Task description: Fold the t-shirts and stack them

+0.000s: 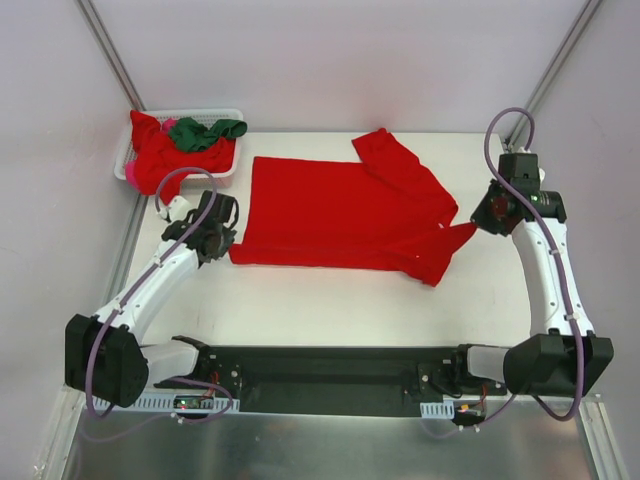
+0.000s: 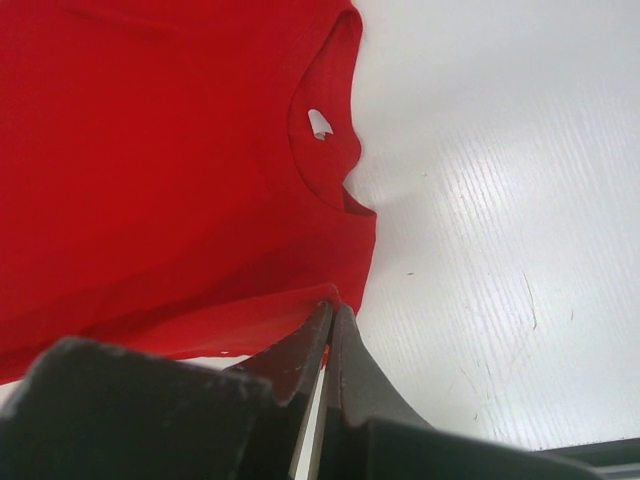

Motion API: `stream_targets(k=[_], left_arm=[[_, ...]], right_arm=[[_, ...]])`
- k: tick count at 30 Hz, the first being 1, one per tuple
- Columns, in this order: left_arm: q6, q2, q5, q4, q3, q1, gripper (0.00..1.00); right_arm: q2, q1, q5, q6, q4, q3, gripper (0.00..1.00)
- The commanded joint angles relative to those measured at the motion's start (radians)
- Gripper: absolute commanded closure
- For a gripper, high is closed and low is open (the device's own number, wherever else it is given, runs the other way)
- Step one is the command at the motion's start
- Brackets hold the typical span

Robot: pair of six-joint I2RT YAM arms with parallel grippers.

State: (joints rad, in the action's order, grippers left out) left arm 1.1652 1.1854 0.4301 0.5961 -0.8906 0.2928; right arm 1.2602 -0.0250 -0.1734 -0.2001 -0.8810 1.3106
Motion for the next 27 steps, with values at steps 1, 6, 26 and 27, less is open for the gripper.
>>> stream_targets(k=[1, 6, 26, 27], left_arm=[[-0.029, 0.017, 0.025, -0.015, -0.047, -0.007, 1.00], [-0.035, 0.023, 0.029, -0.021, -0.042, -0.007, 1.00], [-0.044, 0.079, 0.013, -0.050, -0.054, -0.009, 1.00], [-0.041, 0.083, 0.013, -0.053, -0.054, -0.007, 1.00]], right_arm=[[0.016, -0.013, -0.035, 0.025, 0.048, -0.013, 0.99], [0.036, -0.015, -0.035, 0.044, 0.059, -0.005, 0.99], [0.071, -0.018, -0.069, 0.045, 0.114, -0.024, 0.99], [0.076, -0.019, -0.067, 0.050, 0.116, -0.025, 0.99]])
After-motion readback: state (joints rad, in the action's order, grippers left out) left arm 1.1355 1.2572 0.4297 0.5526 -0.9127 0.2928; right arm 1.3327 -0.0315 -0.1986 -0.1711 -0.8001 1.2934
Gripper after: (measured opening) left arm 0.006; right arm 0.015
